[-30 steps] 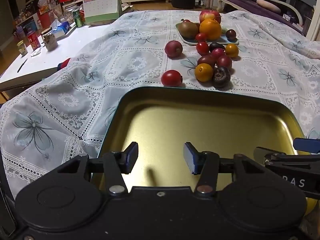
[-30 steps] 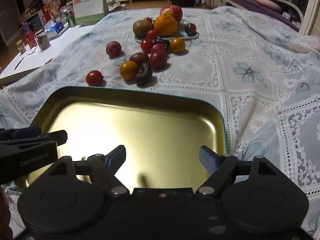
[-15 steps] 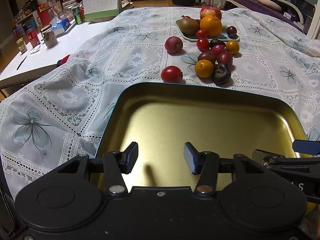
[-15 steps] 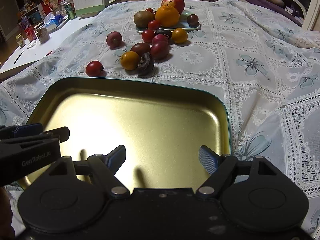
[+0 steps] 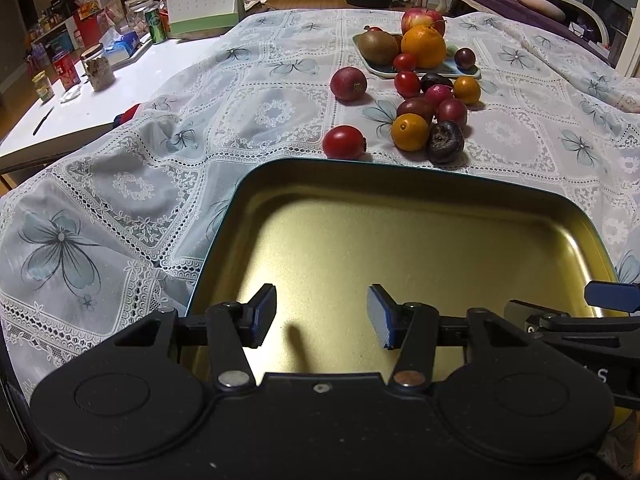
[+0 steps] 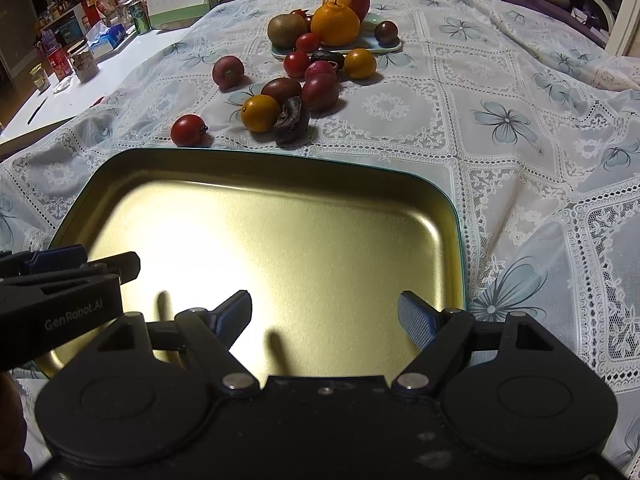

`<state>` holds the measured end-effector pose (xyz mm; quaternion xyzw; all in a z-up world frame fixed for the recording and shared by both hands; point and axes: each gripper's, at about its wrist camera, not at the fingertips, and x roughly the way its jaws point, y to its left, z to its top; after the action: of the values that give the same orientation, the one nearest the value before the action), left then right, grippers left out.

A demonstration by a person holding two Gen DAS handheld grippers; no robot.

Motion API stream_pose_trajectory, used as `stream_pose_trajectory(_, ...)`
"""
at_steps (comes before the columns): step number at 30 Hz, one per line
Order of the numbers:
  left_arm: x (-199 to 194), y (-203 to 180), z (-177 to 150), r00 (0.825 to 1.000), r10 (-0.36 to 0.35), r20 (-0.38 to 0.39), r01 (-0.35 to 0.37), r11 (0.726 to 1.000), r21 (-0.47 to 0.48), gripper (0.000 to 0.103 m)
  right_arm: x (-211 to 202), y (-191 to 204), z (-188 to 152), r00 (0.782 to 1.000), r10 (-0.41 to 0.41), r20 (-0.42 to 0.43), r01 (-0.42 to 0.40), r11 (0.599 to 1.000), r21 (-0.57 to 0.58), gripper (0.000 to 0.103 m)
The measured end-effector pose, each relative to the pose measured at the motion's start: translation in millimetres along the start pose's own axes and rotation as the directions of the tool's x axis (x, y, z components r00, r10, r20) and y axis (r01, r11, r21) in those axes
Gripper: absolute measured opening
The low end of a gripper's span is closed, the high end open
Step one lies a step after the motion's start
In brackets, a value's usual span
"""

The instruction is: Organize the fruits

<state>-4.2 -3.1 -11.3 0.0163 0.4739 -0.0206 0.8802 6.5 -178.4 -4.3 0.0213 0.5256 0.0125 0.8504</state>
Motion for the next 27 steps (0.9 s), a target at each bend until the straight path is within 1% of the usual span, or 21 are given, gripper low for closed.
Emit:
stream_pose_trajectory(1, 0.1, 0.0, -0.1, 1.0, -0.001, -0.001, 0.001, 1.0, -0.001, 0.057, -1.0, 6.6, -9.0, 1.0, -0.002, 0.005, 0.002, 1.0, -0.005, 0.083)
stream_pose_trajectory(2, 0.2, -0.2, -0.3, 1.0, -0.001, -0.002, 0.001, 1.0, -0.001, 0.057, -1.8, 7.7, -11.0, 1.0, -0.002, 0.005, 0.002, 1.0, -0.006, 0.083)
stream_pose_trajectory(27, 1.9, 0.0, -1.1, 1.0, -0.004, -0.02, 0.004, 1.0, -0.004, 0.057, 2.0, 8.1, -12.8, 1.0, 0.008, -0.019, -0.008, 1.0, -0.001, 0.083)
